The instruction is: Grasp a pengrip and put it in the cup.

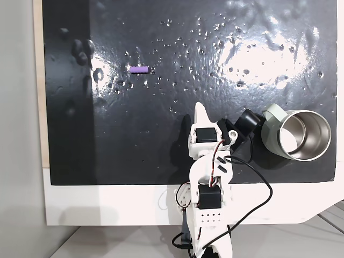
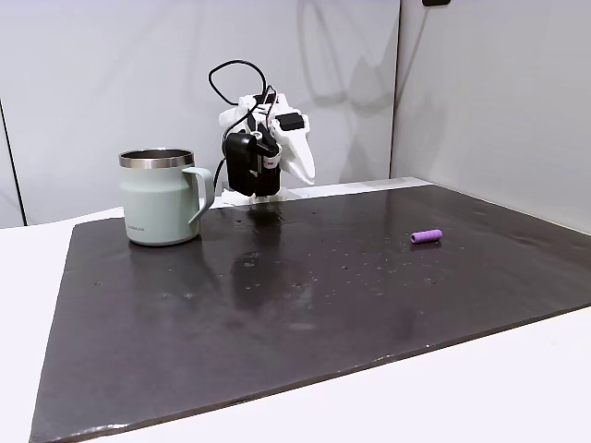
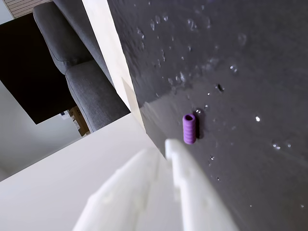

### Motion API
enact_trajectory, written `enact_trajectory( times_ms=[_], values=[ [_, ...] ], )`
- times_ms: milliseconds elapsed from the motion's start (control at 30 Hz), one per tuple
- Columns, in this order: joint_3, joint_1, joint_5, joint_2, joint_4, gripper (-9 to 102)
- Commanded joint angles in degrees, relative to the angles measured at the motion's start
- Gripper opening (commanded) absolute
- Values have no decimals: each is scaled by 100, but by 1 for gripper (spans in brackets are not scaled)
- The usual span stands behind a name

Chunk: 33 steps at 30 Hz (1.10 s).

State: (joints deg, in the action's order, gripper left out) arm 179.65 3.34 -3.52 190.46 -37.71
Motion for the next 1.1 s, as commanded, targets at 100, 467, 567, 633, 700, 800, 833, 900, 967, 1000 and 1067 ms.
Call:
enact_trajectory(
  times_ms=[100,467,567,633,700,800,833,900,967,1000,1067],
  values=[
    [299,290,413,70,141,0],
    [237,325,598,70,149,0],
    [-141,308,721,70,35,0],
    [-545,413,782,70,-272,0],
    [-1020,650,835,70,-712,0],
    [-1784,1151,826,-255,-1371,0],
    [-2074,1274,765,-519,-1538,1],
    [-2725,1415,483,-1283,-1863,8],
    [-3454,1459,149,-2180,-2232,18],
    [-3814,1459,0,-2593,-2399,22],
    [-4518,1459,-299,-3313,-2681,24]
  ],
)
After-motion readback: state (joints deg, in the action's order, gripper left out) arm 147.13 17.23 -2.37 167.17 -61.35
